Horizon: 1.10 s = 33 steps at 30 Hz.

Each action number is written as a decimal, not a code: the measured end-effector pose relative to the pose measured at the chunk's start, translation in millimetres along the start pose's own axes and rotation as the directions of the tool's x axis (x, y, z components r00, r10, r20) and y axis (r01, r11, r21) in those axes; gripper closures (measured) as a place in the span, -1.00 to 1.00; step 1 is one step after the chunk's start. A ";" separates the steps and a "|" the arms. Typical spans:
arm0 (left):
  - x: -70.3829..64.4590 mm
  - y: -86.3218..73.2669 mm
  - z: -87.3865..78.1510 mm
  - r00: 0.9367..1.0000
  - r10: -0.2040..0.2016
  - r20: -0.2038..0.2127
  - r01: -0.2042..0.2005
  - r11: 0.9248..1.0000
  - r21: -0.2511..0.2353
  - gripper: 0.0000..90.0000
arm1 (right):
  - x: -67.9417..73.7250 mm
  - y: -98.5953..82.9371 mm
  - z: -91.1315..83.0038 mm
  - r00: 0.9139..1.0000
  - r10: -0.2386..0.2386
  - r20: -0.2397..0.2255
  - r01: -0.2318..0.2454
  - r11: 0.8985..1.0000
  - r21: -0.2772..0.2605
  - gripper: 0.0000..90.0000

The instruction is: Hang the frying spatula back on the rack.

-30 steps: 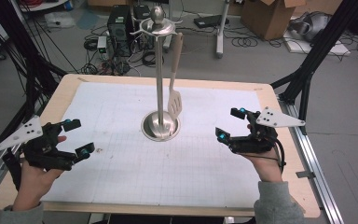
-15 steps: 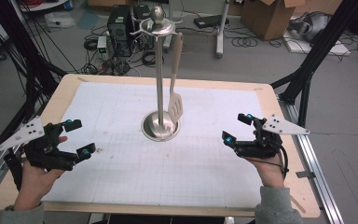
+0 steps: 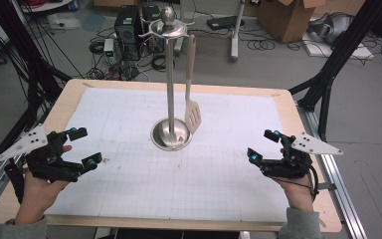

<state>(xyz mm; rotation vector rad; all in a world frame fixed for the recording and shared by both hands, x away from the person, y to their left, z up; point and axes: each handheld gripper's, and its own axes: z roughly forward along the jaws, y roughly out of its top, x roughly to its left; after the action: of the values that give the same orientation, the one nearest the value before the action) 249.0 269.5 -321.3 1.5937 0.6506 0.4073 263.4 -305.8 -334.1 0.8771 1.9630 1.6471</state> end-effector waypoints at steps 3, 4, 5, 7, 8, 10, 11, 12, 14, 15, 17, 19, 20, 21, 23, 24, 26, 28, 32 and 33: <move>0.3 0.1 -0.5 1.000 0.000 -0.001 0.000 1.000 -0.001 -0.96 | 0.5 -1.8 -6.6 1.000 -0.006 0.005 0.006 1.000 0.005 -0.74; 0.2 0.1 -0.6 1.000 -0.001 -0.002 0.001 1.000 -0.002 -0.96 | 0.8 -2.7 -9.2 1.000 -0.005 0.005 0.005 1.000 0.003 -0.74; 0.2 0.1 -0.6 1.000 -0.001 -0.002 0.001 1.000 -0.002 -0.96 | 1.1 -3.5 -11.8 1.000 -0.006 0.008 0.006 1.000 0.003 -0.74; 0.2 0.2 -0.9 1.000 -0.001 -0.003 0.001 1.000 -0.003 -0.96 | 2.2 -5.0 -16.6 1.000 -0.007 0.013 0.007 1.000 0.009 -0.74; 0.3 0.3 -1.3 1.000 0.000 -0.004 0.000 1.000 -0.002 -0.96 | 3.0 -5.8 -18.9 1.000 -0.007 0.012 0.006 1.000 0.009 -0.74; 0.2 0.7 -1.4 1.000 0.001 -0.004 -0.001 1.000 -0.005 -0.96 | 4.9 -7.2 -23.1 1.000 -0.006 0.014 0.006 1.000 0.009 -0.74; 0.2 0.7 -1.4 1.000 0.001 -0.004 -0.001 1.000 -0.005 -0.96 | 6.3 -7.9 -25.3 1.000 -0.008 0.015 0.008 1.000 0.008 -0.74; 0.0 1.0 -1.7 1.000 0.003 -0.003 -0.003 1.000 -0.005 -0.96 | 7.8 -8.7 -27.5 1.000 -0.014 0.020 0.014 1.000 0.006 -0.74; -0.1 1.0 -1.6 1.000 0.004 -0.003 -0.004 1.000 -0.006 -0.96 | 9.4 -10.0 -30.6 1.000 -0.019 0.025 0.019 1.000 0.013 -0.74; -0.2 1.1 -1.7 1.000 0.004 -0.002 -0.004 1.000 -0.005 -0.96 | 10.7 -11.1 -32.7 0.999 -0.020 0.035 0.019 1.000 0.025 -0.74; -0.2 1.2 -2.2 1.000 0.004 -0.003 -0.004 1.000 -0.009 -0.96 | 12.1 -13.5 -36.9 0.998 -0.026 0.049 0.025 0.999 0.027 -0.74; -0.3 1.6 -2.7 1.000 0.005 -0.006 -0.005 1.000 -0.011 -0.96 | 13.2 -15.3 -41.6 0.998 -0.026 0.057 0.025 0.999 0.027 -0.74; -0.4 1.8 -3.1 1.000 0.006 -0.006 -0.006 1.000 -0.011 -0.96 | 13.4 -15.7 -43.6 0.997 -0.028 0.071 0.026 0.999 0.027 -0.74; -0.3 2.1 -3.4 1.000 0.007 -0.006 -0.007 1.000 -0.011 -0.96 | 13.6 -16.1 -46.4 0.996 -0.025 0.088 0.023 0.999 0.023 -0.74; -0.3 2.4 -4.0 1.000 0.008 -0.009 -0.008 1.000 -0.014 -0.96 | 12.2 -17.7 -53.2 0.992 -0.014 0.122 0.012 1.000 0.012 -0.74; -0.3 2.4 -4.0 1.000 0.008 -0.009 -0.008 1.000 -0.014 -0.96 | 12.2 -17.7 -53.2 0.992 -0.014 0.122 0.012 1.000 0.012 -0.74; -0.4 2.3 -4.1 1.000 0.010 -0.011 -0.010 1.000 -0.010 -0.96 | 8.2 -20.4 -62.3 0.987 0.015 0.158 -0.011 1.000 -0.023 -0.74; -1.0 1.6 -2.4 1.000 0.011 -0.010 -0.011 1.000 -0.005 -0.96 | 5.7 -21.6 -67.5 0.983 0.036 0.179 -0.028 0.998 -0.051 -0.74; -0.5 0.5 -1.0 1.000 0.010 -0.016 -0.010 1.000 0.004 -0.96 | 4.9 -22.1 -70.6 0.982 0.048 0.184 -0.036 0.997 -0.065 -0.74; -0.2 0.5 -1.3 1.000 0.011 -0.018 -0.011 1.000 0.007 -0.96 | 4.9 -22.0 -70.0 0.982 0.048 0.181 -0.036 0.997 -0.066 -0.74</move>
<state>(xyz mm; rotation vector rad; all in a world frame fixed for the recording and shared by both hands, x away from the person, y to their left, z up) 248.2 270.4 -320.6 1.6023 0.6579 0.4287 208.1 -353.7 -341.1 1.0142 1.7715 1.5813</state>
